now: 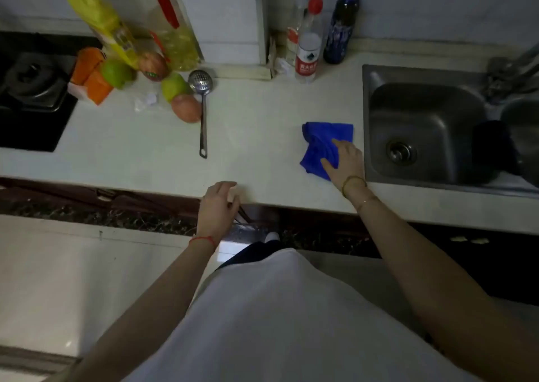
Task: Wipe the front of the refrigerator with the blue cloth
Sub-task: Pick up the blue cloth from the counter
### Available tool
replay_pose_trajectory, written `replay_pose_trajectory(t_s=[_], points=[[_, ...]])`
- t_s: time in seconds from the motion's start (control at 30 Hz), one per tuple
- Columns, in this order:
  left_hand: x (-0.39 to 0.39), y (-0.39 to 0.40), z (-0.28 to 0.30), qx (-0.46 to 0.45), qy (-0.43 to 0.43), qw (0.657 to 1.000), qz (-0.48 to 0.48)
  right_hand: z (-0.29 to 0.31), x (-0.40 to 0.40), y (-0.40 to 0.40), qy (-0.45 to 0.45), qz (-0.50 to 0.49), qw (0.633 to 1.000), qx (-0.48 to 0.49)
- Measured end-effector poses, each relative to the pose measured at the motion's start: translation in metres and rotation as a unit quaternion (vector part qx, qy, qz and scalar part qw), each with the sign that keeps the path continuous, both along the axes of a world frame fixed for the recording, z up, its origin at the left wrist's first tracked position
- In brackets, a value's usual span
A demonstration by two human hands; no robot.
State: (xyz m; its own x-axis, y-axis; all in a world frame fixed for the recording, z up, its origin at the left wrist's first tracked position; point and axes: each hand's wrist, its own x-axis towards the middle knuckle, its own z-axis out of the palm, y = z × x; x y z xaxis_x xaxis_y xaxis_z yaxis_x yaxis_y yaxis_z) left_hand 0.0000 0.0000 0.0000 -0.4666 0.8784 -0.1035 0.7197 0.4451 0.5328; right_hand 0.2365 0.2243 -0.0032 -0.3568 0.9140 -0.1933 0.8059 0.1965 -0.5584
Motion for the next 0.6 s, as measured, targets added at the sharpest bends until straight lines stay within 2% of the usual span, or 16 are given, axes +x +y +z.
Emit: replay_pose_trajectory(t_s=[0.17,0.33,0.47,0.6], points=[[-0.011,0.025,-0.011,-0.104,0.046,0.992,-0.056,-0.019,-0.023,0.01,-0.136,0.033,0.99,-0.011],[-0.007,0.03,-0.008,-0.12,0.048,0.99,-0.051,-0.025,-0.017,0.006,-0.172,0.033,0.984,0.038],[0.001,0.019,-0.008,-0.115,0.026,0.993,-0.025,-0.021,-0.016,-0.005,-0.129,0.071,0.985,0.085],[0.017,-0.009,0.0,-0.066,-0.029,0.993,0.095,-0.014,-0.016,-0.02,-0.028,0.11,0.993,0.025]])
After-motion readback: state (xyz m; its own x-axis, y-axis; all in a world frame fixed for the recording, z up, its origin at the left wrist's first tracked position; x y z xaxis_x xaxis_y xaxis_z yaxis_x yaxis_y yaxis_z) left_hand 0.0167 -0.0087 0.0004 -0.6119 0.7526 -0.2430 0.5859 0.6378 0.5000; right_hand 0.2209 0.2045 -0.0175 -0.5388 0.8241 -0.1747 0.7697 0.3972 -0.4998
